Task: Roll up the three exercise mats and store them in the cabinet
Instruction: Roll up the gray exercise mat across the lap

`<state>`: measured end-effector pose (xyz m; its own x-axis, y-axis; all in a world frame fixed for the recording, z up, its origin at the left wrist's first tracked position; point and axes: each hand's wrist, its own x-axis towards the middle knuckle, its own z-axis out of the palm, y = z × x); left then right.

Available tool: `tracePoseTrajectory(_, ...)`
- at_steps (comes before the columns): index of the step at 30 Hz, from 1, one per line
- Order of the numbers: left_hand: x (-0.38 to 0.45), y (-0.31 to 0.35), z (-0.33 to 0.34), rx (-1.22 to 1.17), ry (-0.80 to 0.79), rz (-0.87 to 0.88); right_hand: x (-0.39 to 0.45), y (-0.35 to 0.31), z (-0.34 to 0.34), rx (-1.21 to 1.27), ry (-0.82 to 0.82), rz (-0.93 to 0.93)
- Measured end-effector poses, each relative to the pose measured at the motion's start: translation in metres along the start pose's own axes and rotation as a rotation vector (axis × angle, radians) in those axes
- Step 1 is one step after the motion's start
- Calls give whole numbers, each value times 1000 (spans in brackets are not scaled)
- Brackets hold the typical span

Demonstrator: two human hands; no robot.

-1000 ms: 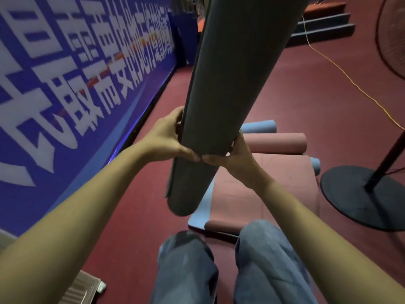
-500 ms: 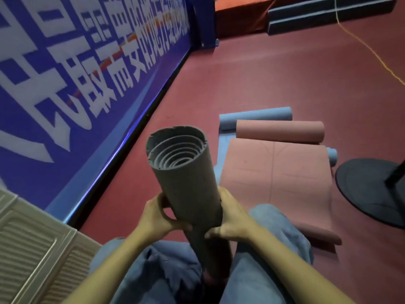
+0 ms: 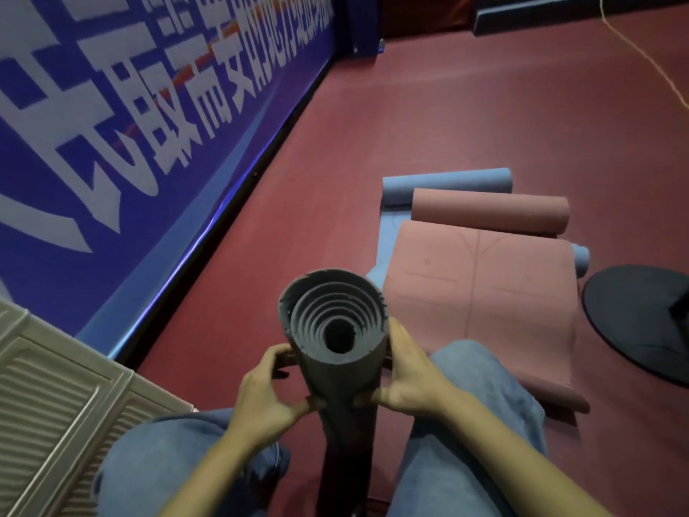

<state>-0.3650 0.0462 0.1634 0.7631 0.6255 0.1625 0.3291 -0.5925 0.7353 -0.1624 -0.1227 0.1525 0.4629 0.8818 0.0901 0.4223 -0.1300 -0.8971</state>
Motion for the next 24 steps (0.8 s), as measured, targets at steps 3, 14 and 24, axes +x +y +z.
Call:
tracePoseTrajectory(3, 4, 9, -8, -64, -126, 42, -7, -25, -10, 75, 66, -77)
tracePoseTrajectory(14, 6, 12, 11, -205, -121, 116, 27, -153, -28, -881, -349, -170)
tracePoseTrajectory(24, -12, -19, 10, -250, -43, 20, 46, -141, 33, -907, -368, -202)
